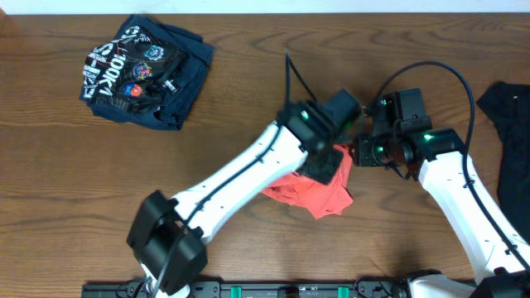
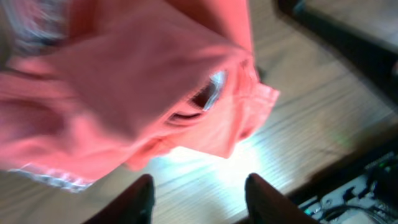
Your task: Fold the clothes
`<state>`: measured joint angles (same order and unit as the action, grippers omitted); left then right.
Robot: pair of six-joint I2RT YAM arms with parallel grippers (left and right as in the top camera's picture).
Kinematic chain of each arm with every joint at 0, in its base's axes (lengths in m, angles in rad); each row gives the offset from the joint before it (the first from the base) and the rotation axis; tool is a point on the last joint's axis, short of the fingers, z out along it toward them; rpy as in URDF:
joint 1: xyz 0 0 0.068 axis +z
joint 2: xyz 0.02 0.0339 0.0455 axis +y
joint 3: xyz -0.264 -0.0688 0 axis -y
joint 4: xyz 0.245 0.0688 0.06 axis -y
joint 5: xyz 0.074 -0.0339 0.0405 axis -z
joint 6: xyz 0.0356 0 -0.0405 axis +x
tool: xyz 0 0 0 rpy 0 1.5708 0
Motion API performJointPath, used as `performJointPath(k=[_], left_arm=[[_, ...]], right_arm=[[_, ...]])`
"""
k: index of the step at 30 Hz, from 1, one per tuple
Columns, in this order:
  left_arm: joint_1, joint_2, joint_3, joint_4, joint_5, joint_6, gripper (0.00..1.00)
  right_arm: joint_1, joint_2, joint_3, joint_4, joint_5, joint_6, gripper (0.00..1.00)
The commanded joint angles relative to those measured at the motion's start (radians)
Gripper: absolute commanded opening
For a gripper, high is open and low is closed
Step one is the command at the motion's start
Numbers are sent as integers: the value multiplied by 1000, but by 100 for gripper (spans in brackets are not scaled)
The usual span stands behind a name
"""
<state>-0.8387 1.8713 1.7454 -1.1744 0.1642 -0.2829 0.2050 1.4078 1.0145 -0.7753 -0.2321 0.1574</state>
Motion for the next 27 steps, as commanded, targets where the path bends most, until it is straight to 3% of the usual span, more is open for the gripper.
performJointPath(k=[1, 5, 14, 21, 24, 27], left_arm=[[45, -54, 97, -86, -179, 24, 55], [118, -89, 108, -125, -236, 24, 62], [278, -92, 108, -143, -235, 24, 62], [321, -92, 108, -153, -223, 24, 62], [320, -92, 108, -153, -220, 24, 62], [321, -92, 108, -154, -221, 24, 63]], right_arm=[[23, -8, 5, 24, -168, -193, 47], [82, -8, 5, 23, -143, -249, 50], [241, 18, 4, 17, 64, -320, 52], [310, 111, 4, 45, 187, -322, 50], [322, 172, 4, 102, 251, -267, 40], [315, 196, 4, 145, 265, -185, 1]])
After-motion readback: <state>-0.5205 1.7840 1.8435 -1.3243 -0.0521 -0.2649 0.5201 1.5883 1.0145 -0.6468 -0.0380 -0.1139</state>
